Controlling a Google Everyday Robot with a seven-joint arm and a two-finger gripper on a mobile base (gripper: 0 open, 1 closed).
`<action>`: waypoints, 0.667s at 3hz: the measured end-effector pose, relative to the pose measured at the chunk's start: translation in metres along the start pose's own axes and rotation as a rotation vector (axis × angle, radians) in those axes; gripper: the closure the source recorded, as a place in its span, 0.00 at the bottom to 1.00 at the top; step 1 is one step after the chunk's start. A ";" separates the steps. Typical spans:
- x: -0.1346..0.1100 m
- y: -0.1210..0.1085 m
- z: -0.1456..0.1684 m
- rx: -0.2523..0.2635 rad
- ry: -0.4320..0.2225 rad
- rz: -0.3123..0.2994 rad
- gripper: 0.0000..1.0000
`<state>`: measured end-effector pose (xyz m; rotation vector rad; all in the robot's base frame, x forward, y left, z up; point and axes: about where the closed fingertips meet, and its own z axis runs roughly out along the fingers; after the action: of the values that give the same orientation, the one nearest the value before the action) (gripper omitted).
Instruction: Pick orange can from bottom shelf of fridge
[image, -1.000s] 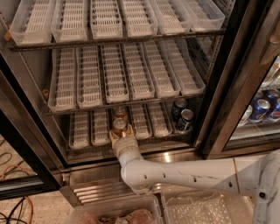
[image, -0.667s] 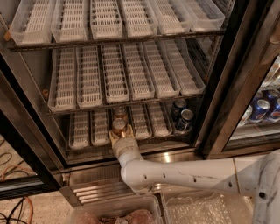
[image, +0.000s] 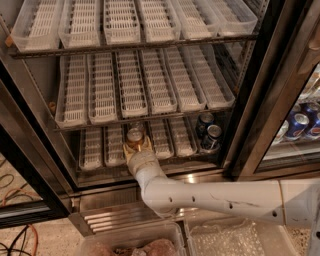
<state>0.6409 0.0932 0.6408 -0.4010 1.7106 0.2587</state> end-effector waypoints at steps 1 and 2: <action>-0.019 -0.008 -0.020 -0.060 -0.005 -0.023 1.00; -0.033 -0.028 -0.053 -0.132 -0.016 -0.050 1.00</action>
Offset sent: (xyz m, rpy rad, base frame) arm -0.0767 -0.0747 0.0555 -0.0439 0.0101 0.3377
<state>0.6093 0.0511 0.6839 -0.5372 1.6700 0.3384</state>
